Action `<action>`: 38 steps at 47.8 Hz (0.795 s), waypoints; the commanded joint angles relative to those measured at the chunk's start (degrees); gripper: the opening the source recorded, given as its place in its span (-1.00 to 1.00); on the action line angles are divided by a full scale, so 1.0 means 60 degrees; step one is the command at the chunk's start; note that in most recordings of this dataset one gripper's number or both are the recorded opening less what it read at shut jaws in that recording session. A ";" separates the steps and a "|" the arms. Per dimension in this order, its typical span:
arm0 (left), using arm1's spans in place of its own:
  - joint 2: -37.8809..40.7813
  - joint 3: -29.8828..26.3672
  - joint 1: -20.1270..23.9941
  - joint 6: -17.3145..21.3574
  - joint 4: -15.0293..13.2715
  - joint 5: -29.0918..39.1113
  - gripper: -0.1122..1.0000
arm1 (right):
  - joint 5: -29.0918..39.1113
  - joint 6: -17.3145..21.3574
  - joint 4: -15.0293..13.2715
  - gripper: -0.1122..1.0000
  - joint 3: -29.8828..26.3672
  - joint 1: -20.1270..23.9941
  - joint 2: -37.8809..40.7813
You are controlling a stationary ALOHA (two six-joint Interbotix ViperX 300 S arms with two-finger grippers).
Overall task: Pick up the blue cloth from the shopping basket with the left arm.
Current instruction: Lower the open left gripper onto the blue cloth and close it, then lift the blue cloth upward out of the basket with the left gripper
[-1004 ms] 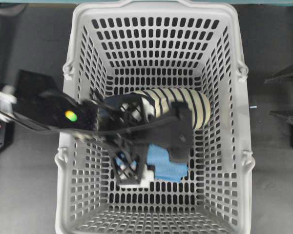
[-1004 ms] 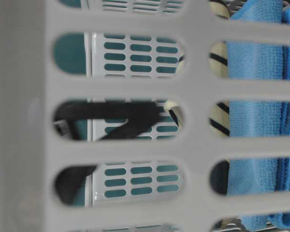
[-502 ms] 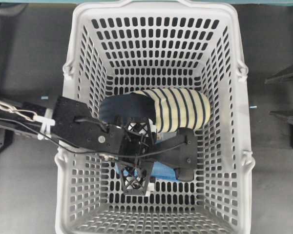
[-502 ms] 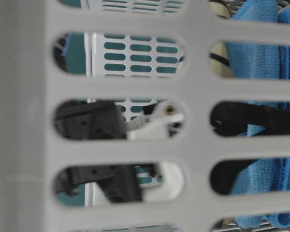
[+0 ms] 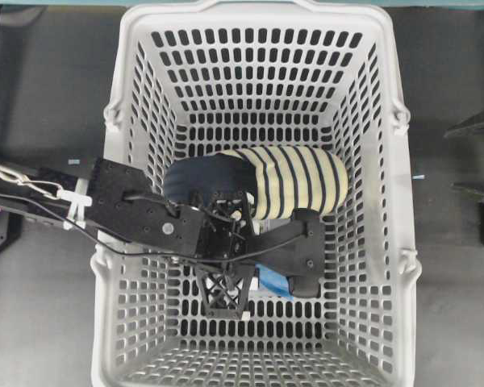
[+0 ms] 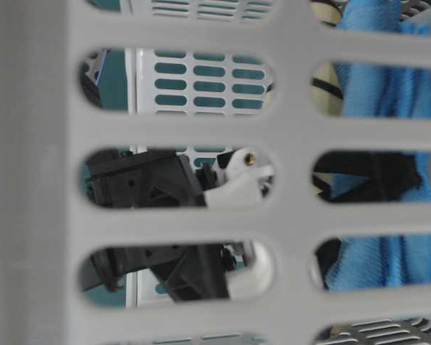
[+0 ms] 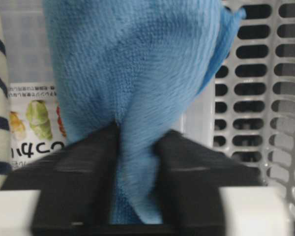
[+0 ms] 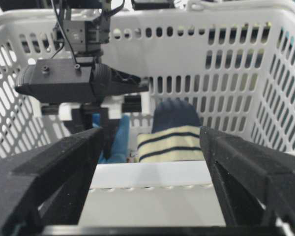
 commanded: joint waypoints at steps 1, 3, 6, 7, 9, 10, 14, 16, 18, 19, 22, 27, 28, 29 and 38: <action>-0.0410 -0.0161 -0.0059 0.0029 0.0029 -0.0044 -0.59 | -0.0088 0.0015 0.0015 0.57 -0.0103 0.0015 -0.0015; -0.0542 -0.0220 -0.0059 0.0044 0.0029 0.0000 -0.63 | -0.0088 0.0015 0.0029 0.57 -0.0103 0.0015 -0.0044; -0.0864 -0.0381 -0.0146 0.0044 0.0029 0.0117 -0.63 | -0.0088 0.0000 0.0029 0.57 -0.0103 0.0015 -0.0073; -0.0967 -0.0454 -0.0161 0.0044 0.0029 0.0132 -0.63 | -0.0088 0.0000 0.0029 0.57 -0.0103 0.0015 -0.0088; -0.1172 -0.0601 -0.0176 0.0059 0.0029 0.0205 -0.63 | -0.0088 0.0000 0.0029 0.57 -0.0103 0.0015 -0.0117; -0.1289 -0.0688 -0.0190 0.0059 0.0029 0.0249 -0.63 | -0.0088 0.0015 0.0029 0.57 -0.0103 0.0015 -0.0117; -0.1802 -0.1143 -0.0176 0.0088 0.0029 0.0557 -0.63 | -0.0088 0.0015 0.0029 0.56 -0.0103 0.0015 -0.0132; -0.2036 -0.1377 -0.0132 0.0103 0.0029 0.0762 -0.63 | -0.0088 0.0015 0.0029 0.56 -0.0103 0.0015 -0.0132; -0.2227 -0.1597 -0.0073 0.0132 0.0029 0.0996 -0.63 | -0.0088 0.0015 0.0029 0.56 -0.0103 0.0015 -0.0132; -0.2329 -0.1699 -0.0044 0.0132 0.0029 0.1128 -0.63 | -0.0088 0.0015 0.0029 0.56 -0.0103 0.0015 -0.0132; -0.2593 -0.1978 0.0073 0.0190 0.0029 0.1479 -0.63 | -0.0088 0.0015 0.0029 0.56 -0.0103 0.0015 -0.0132; -0.2915 -0.2358 0.0278 0.0337 0.0029 0.1992 -0.63 | -0.0103 0.0000 0.0029 0.56 -0.0103 0.0015 -0.0132; -0.2944 -0.2417 0.0308 0.0381 0.0029 0.2036 -0.63 | -0.0088 0.0000 0.0029 0.56 -0.0088 0.0015 -0.0132; -0.2988 -0.2446 0.0337 0.0410 0.0029 0.2051 -0.63 | -0.0088 0.0000 0.0029 0.56 -0.0088 0.0015 -0.0132; -0.3120 -0.2446 0.0454 0.0645 0.0029 0.2051 -0.63 | -0.0088 0.0029 0.0029 0.56 -0.0044 0.0015 -0.0132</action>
